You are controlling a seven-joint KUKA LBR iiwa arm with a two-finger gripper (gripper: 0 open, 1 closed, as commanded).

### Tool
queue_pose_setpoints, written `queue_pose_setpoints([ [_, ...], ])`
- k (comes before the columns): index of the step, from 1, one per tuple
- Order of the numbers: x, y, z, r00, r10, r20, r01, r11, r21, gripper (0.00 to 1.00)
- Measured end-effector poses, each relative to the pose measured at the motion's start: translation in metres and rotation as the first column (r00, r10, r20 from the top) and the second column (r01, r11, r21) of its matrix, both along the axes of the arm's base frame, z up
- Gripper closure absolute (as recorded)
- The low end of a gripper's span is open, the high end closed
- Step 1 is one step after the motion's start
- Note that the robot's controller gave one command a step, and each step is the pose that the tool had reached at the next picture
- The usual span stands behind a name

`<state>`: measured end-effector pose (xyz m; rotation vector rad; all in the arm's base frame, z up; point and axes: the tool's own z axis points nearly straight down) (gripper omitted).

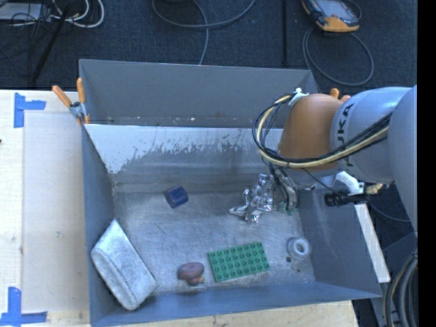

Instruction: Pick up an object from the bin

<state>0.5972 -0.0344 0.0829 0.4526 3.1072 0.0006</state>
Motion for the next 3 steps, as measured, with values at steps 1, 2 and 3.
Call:
queue_pose_setpoints([
  [1,0.0,0.0,0.006,1.0,0.0,-0.001,0.0,1.0,0.0,1.0],
  [2,0.002,-0.001,0.08,1.0,0.002,0.006,-0.002,1.0,0.0,1.0],
  [3,0.003,-0.001,0.113,1.0,0.004,0.003,-0.004,1.0,0.0,1.0],
])
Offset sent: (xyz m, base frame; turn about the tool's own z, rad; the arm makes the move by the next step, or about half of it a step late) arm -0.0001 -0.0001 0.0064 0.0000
